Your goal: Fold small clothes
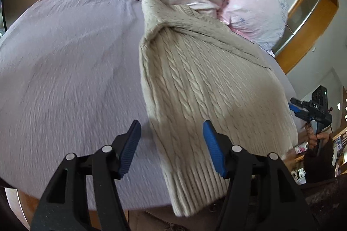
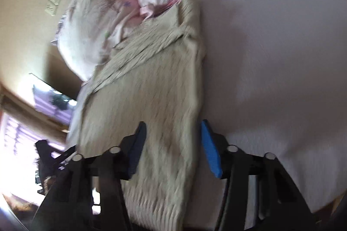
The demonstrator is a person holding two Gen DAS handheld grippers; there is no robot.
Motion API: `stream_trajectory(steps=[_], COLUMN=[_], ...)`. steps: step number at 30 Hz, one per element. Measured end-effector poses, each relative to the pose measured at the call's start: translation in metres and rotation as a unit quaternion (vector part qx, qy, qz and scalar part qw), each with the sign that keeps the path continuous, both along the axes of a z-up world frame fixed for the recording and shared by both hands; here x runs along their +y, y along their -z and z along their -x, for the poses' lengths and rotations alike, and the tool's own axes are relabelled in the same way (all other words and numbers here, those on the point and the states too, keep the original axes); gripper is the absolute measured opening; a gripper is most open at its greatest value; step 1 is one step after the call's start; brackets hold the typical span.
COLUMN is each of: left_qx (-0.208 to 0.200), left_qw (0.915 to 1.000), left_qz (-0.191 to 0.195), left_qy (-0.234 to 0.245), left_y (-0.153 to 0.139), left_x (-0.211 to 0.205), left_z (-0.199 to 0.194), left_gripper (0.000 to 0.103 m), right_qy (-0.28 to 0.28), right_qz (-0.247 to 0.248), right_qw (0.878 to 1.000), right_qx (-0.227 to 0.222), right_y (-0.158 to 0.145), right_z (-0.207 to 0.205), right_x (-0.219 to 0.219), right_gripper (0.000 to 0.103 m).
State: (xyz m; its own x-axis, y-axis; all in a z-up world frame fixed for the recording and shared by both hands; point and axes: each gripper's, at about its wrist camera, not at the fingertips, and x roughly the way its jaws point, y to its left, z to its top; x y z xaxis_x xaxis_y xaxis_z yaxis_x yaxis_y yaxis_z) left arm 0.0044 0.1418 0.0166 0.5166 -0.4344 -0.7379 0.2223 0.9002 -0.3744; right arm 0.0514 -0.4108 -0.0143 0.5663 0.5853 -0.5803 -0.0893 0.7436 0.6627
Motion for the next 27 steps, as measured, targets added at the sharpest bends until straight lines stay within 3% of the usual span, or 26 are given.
stream_trajectory(steps=[2, 3, 4, 6, 8, 9, 13, 17, 20, 23, 27], left_qx=[0.005, 0.007, 0.011, 0.025, 0.03, 0.03, 0.029, -0.003, -0.048, -0.071, -0.101], left_qw=[0.9999, 0.9999, 0.9997, 0.9986, 0.9978, 0.9976, 0.9967, 0.993, 0.9909, 0.9886, 0.9836], left_qz=[0.011, 0.015, 0.022, 0.047, 0.059, 0.061, 0.076, 0.118, 0.124, 0.129, 0.124], left_qy=[0.003, 0.002, 0.0, -0.005, -0.009, -0.012, -0.008, -0.008, -0.019, -0.031, -0.083], left_y=[0.003, 0.004, 0.005, 0.01, 0.012, 0.013, 0.011, -0.011, -0.04, -0.059, -0.072], left_x=[0.0, 0.001, 0.003, 0.007, 0.008, 0.008, 0.003, 0.009, 0.012, 0.012, 0.001], left_z=[0.009, 0.017, 0.023, 0.032, 0.035, 0.035, 0.028, 0.011, -0.027, -0.077, -0.191], left_gripper=[0.044, 0.036, 0.032, 0.02, 0.015, 0.011, 0.008, 0.008, 0.008, 0.008, 0.008], right_qy=[-0.02, -0.042, -0.054, -0.065, -0.063, -0.065, -0.067, -0.05, -0.03, -0.002, 0.075], right_qz=[-0.025, -0.054, -0.067, -0.085, -0.1, -0.104, -0.118, -0.144, -0.157, -0.16, -0.174], right_qw=[0.999, 0.998, 0.996, 0.994, 0.993, 0.992, 0.99, 0.979, 0.973, 0.97, 0.969], right_qx=[-0.002, 0.003, 0.007, 0.003, -0.005, -0.009, -0.051, -0.133, -0.169, -0.183, -0.159], right_y=[0.006, 0.014, 0.018, 0.024, 0.027, 0.026, 0.01, -0.032, -0.056, -0.074, -0.072], right_z=[0.015, 0.023, 0.031, 0.046, 0.051, 0.05, 0.042, 0.024, -0.002, -0.054, -0.156], right_x=[0.006, 0.012, 0.013, 0.02, 0.019, 0.02, 0.024, 0.015, 0.002, -0.005, -0.016], right_gripper=[0.04, 0.025, 0.016, 0.016, 0.016, 0.011, 0.009, 0.009, 0.009, 0.008, 0.009])
